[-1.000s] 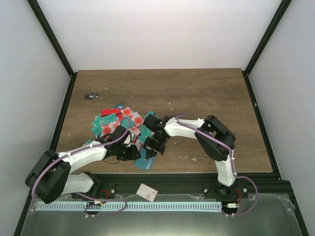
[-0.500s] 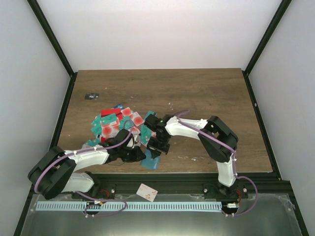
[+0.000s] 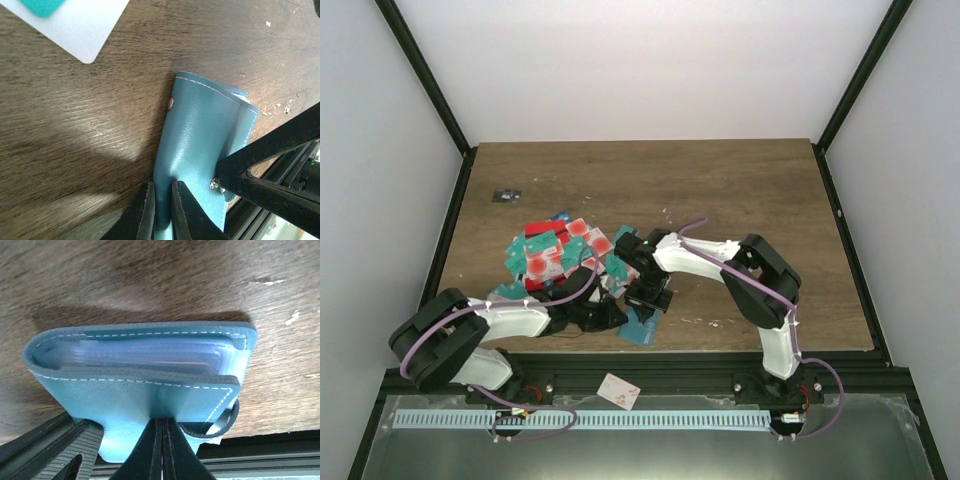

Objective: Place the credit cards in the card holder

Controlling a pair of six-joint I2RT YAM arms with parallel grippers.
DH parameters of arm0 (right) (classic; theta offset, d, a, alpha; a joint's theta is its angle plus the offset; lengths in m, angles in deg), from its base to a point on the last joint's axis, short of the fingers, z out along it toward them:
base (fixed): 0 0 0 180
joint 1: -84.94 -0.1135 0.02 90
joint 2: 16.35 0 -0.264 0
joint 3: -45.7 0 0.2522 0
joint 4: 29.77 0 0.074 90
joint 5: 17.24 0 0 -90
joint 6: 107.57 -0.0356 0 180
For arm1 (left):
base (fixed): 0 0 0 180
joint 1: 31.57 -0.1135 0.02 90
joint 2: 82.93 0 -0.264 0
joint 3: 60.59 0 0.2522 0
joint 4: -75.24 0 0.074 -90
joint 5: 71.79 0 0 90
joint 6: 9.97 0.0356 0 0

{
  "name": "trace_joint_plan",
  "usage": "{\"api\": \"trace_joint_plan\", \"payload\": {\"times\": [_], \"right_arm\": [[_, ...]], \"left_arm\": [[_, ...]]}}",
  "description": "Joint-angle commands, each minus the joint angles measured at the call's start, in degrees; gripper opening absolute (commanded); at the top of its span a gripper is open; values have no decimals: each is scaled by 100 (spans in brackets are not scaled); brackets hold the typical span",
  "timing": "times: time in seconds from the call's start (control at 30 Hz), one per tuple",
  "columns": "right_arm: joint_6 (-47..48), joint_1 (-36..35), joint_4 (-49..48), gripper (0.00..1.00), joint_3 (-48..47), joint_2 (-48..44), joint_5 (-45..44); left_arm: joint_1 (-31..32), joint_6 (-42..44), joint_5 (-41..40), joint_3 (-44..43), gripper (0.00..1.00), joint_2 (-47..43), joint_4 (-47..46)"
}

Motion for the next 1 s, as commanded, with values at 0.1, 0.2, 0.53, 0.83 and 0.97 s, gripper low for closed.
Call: {"api": "trace_joint_plan", "payload": {"times": [0.1, 0.2, 0.53, 0.83, 0.97], "right_arm": [[-360, -224, -360, 2, 108, 1028, -824], [-485, -261, -90, 1, -254, 1183, -898], [-673, -328, 876, 1, -1167, 2218, -692], [-561, -328, 567, 34, -1274, 1588, -1002], [-529, -306, 656, 37, -1415, 1221, -1130]], "left_arm": [[379, -349, -142, 127, 6, 347, -168], [454, -376, -190, 180, 5, 379, -220], [553, -204, -349, 409, 4, 615, -324], [610, -125, -638, 243, 4, 203, 264], [600, -25, -844, 142, 4, -55, 603]]}}
